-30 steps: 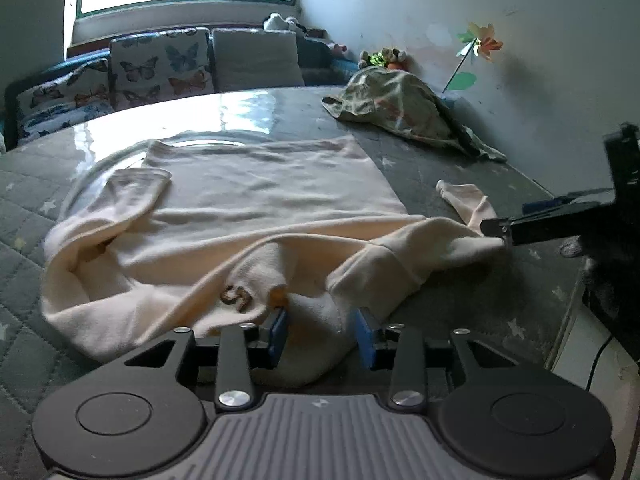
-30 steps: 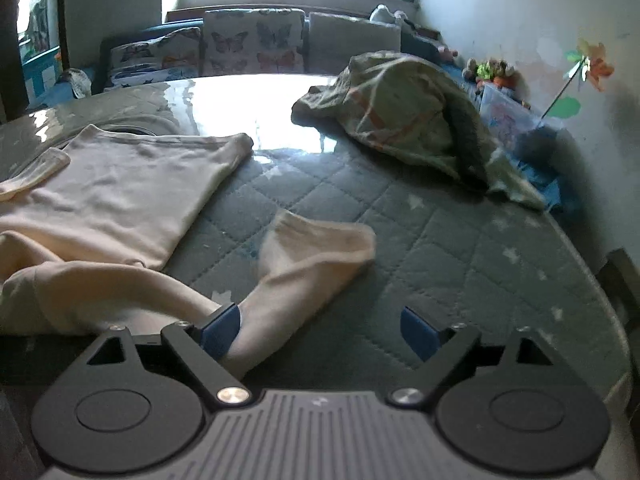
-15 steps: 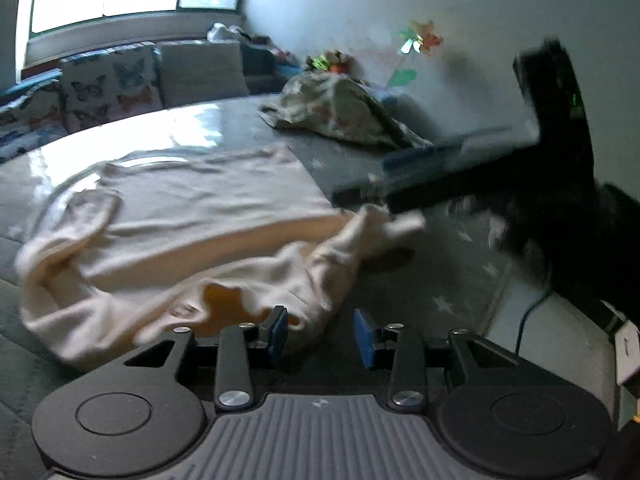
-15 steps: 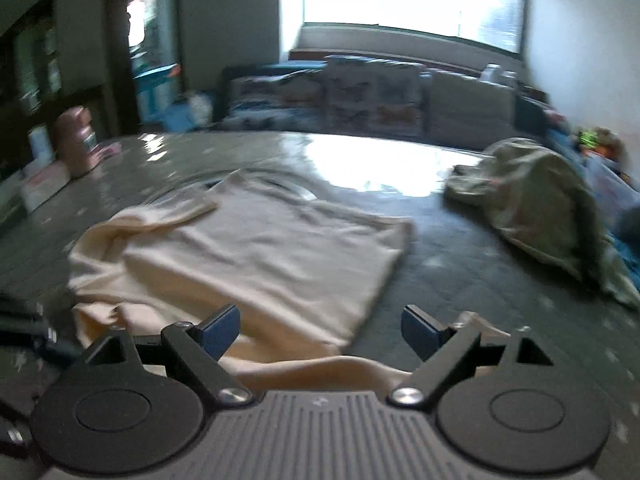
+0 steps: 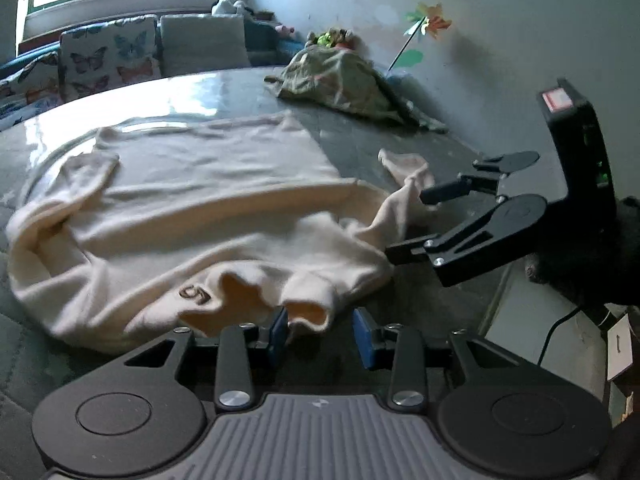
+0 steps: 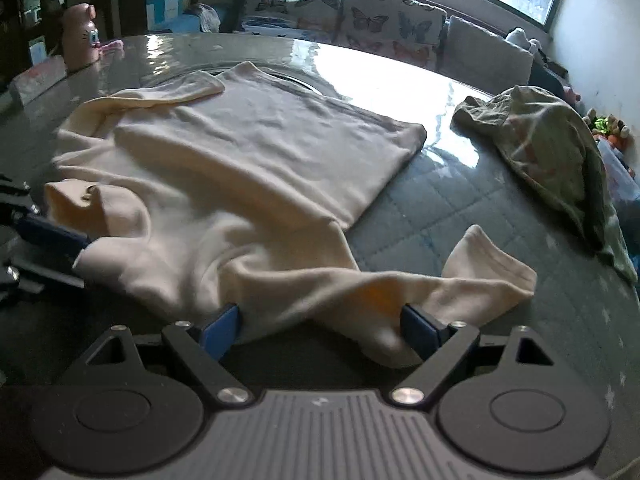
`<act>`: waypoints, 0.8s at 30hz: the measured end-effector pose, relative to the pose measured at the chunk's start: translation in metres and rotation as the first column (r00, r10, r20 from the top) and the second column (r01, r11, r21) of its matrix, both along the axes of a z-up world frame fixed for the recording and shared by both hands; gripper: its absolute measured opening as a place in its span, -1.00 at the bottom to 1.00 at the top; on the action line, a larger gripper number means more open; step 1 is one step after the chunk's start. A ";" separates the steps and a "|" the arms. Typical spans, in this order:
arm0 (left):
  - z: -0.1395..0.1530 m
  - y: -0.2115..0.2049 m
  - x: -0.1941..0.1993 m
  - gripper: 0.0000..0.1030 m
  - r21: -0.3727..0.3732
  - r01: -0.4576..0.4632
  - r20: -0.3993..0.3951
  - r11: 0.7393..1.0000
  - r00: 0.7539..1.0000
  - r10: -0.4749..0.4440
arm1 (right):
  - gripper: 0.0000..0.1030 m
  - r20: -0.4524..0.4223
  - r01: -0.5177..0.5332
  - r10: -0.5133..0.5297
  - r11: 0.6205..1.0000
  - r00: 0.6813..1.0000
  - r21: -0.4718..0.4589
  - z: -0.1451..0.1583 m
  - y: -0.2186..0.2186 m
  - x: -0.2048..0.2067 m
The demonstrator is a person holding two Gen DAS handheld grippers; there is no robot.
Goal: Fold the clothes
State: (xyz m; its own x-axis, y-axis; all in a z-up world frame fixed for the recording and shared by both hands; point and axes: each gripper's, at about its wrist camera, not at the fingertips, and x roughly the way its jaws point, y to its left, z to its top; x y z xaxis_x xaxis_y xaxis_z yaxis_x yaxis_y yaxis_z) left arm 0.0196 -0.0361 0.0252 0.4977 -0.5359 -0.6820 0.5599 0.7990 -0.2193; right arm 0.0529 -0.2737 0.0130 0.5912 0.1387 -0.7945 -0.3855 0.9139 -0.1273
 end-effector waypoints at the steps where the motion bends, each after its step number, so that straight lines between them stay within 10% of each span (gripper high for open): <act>1: 0.007 0.004 0.001 -0.25 -0.012 -0.009 0.015 1.000 1.000 0.009 | 0.73 0.006 -0.001 0.001 1.000 1.000 0.008 0.003 -0.002 -0.002; 10: 0.007 0.017 0.059 -0.25 0.050 -0.195 0.091 0.979 0.977 0.190 | 0.73 0.076 0.023 -0.028 0.997 0.997 0.075 0.018 0.002 0.030; 24: 0.005 0.013 0.020 -0.22 0.093 -0.009 0.031 0.996 1.000 0.006 | 0.72 0.081 0.069 -0.077 0.993 0.994 0.100 0.023 -0.012 0.075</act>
State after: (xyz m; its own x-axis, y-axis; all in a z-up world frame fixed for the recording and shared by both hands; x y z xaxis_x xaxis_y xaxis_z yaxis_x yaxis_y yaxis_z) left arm 0.0397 -0.0231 0.0300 0.5228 -0.4671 -0.7131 0.5588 0.8195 -0.1272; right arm 0.1275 -0.2858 0.0357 0.6671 0.1664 -0.7261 -0.3089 0.9488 -0.0664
